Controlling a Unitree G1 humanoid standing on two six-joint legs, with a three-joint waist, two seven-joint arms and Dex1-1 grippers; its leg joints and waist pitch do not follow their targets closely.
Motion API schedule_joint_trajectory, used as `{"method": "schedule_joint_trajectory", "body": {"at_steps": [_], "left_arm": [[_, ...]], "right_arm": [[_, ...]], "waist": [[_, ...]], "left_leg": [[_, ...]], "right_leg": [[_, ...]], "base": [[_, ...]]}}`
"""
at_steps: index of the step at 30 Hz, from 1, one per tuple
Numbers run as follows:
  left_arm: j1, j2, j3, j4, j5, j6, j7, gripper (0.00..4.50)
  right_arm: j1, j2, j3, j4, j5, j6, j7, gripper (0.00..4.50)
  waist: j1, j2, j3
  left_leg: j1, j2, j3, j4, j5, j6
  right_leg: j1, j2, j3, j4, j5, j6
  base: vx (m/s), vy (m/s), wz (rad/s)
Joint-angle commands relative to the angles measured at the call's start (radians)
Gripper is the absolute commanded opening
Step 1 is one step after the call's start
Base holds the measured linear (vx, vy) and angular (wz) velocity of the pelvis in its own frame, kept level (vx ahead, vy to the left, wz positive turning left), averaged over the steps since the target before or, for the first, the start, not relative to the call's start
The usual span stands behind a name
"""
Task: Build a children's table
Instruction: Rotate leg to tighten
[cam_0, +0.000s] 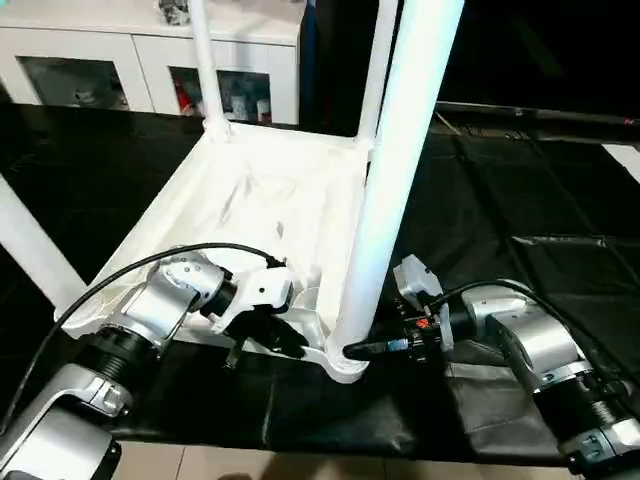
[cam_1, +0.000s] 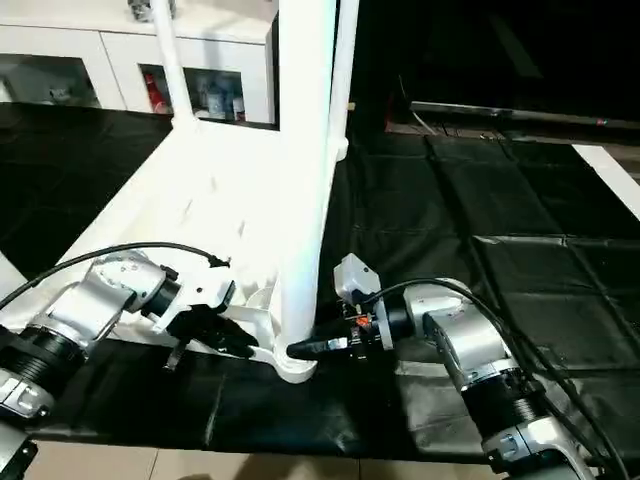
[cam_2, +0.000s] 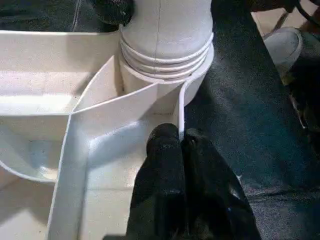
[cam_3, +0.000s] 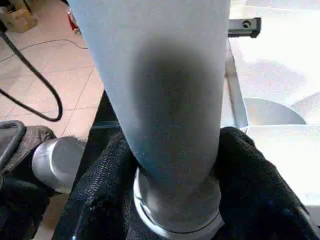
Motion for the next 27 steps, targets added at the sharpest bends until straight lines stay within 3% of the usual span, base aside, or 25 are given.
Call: {"method": "schedule_joint_trajectory", "body": {"at_steps": [1,2,3,5,7,8,11,12,13,17,18,19,21,23,27], "left_arm": [[-0.011,-0.048,0.019,0.005,0.0,0.059,0.098,0.0],[-0.015,-0.066,0.035,0.008,-0.008,0.09,0.133,0.0],[-0.019,-0.101,0.062,0.004,-0.027,0.152,0.185,0.0],[-0.023,-0.128,0.075,-0.002,-0.031,0.192,0.228,0.0],[-0.027,-0.153,0.082,-0.003,-0.026,0.219,0.272,0.0],[-0.03,-0.169,0.085,-0.002,-0.021,0.233,0.303,0.0],[-0.044,-0.222,0.105,0.0,-0.012,0.284,0.4,0.0],[-0.048,-0.241,0.116,0.0,-0.013,0.303,0.431,0.0],[-0.058,-0.274,0.134,0.004,-0.013,0.337,0.485,0.0],[-0.082,-0.355,0.19,0.011,-0.024,0.395,0.626,0.0],[-0.082,-0.356,0.191,0.011,-0.024,0.395,0.628,0.0],[-0.077,-0.354,0.196,-0.002,-0.023,0.394,0.628,0.0],[-0.07,-0.34,0.19,-0.014,-0.019,0.386,0.611,0.0],[-0.059,-0.317,0.181,-0.026,-0.013,0.366,0.584,0.0],[-0.042,-0.24,0.155,-0.029,0.013,0.302,0.502,0.0]], "right_arm": [[0.015,0.03,-0.005,-0.04,0.035,0.056,-0.036,2.01],[0.023,0.045,-0.012,-0.054,0.033,0.075,-0.08,2.01],[0.035,0.096,-0.033,-0.063,0.011,0.086,-0.206,2.01],[0.036,0.147,-0.052,-0.052,-0.018,0.088,-0.325,2.01],[0.029,0.19,-0.066,-0.032,-0.046,0.098,-0.428,2.0],[0.024,0.214,-0.073,-0.021,-0.062,0.102,-0.482,1.99],[0.006,0.279,-0.092,0.012,-0.1,0.115,-0.622,1.97],[0.0,0.297,-0.096,0.02,-0.111,0.122,-0.661,1.97],[-0.008,0.327,-0.104,0.031,-0.127,0.13,-0.723,1.96],[-0.04,0.41,-0.117,0.064,-0.157,0.134,-0.852,1.96],[-0.04,0.41,-0.117,0.065,-0.157,0.133,-0.85,2.52],[-0.042,0.41,-0.116,0.057,-0.144,0.12,-0.819,2.65],[-0.037,0.404,-0.121,0.048,-0.135,0.119,-0.802,2.73],[-0.029,0.383,-0.118,0.033,-0.126,0.11,-0.76,2.99],[-0.001,0.283,-0.103,-0.009,-0.108,0.072,-0.599,3.21]], "waist": [[-0.005,0.0,-0.057],[-0.005,0.0,-0.056],[-0.01,0.0,-0.051],[-0.018,-0.002,-0.052],[-0.041,-0.003,-0.054],[-0.045,0.002,-0.055],[-0.068,0.001,-0.057],[-0.069,0.001,-0.059],[-0.073,0.009,-0.059],[-0.076,0.006,-0.062],[-0.077,0.006,-0.064],[-0.074,0.004,-0.067],[-0.072,0.001,-0.068],[-0.071,0.0,-0.067],[-0.067,0.001,-0.063]], "left_leg": [[0.01,-0.001,0.025,-0.07,-0.242,0.011],[0.007,-0.002,0.024,-0.07,-0.236,0.011],[-0.002,-0.005,0.022,-0.075,-0.244,-0.002],[-0.004,-0.009,0.015,-0.078,-0.269,-0.021],[-0.019,-0.012,0.009,-0.083,-0.242,-0.033],[-0.016,-0.013,0.009,-0.081,-0.24,-0.033],[-0.012,-0.017,0.013,-0.075,-0.249,-0.026],[-0.011,-0.018,0.013,-0.073,-0.243,-0.022],[-0.013,-0.017,0.014,-0.072,-0.215,-0.016],[-0.013,-0.02,0.016,-0.069,-0.185,-0.014],[-0.014,-0.02,0.015,-0.068,-0.179,-0.011],[-0.013,-0.019,0.017,-0.066,-0.147,0.006],[-0.015,-0.02,0.019,-0.064,-0.118,0.022],[-0.015,-0.019,0.019,-0.064,-0.11,0.036],[-0.011,-0.015,0.022,-0.065,-0.144,0.052]], "right_leg": [[0.043,-0.038,0.03,-0.072,-0.263,-0.214],[0.044,-0.038,0.03,-0.072,-0.256,-0.215],[0.047,-0.038,0.028,-0.075,-0.302,-0.192],[0.048,-0.042,0.023,-0.081,-0.405,-0.153],[0.058,-0.04,0.019,-0.082,-0.407,-0.123],[0.055,-0.04,0.019,-0.083,-0.396,-0.124],[0.049,-0.034,0.021,-0.086,-0.368,-0.145],[0.05,-0.034,0.021,-0.086,-0.361,-0.147],[0.05,-0.031,0.023,-0.081,-0.305,-0.163],[0.052,-0.028,0.023,-0.079,-0.238,-0.182],[0.055,-0.028,0.022,-0.076,-0.22,-0.186],[0.057,-0.027,0.024,-0.07,-0.139,-0.203],[0.062,-0.026,0.024,-0.063,-0.066,-0.222],[0.065,-0.028,0.024,-0.061,-0.042,-0.233],[0.062,-0.03,0.025,-0.067,-0.078,-0.238]], "base": [[0.0,0.0,0.0],[0.0,0.0,0.0],[0.0,0.0,0.0],[0.0,0.0,0.0],[0.0,0.0,0.0],[0.0,0.0,0.0],[0.0,0.0,0.0],[0.0,0.0,0.0],[0.0,0.0,0.0],[0.0,0.0,0.0],[0.0,0.0,0.0],[0.0,0.0,0.0],[0.0,0.0,0.0],[0.0,0.0,0.0],[0.0,0.0,0.0]]}}
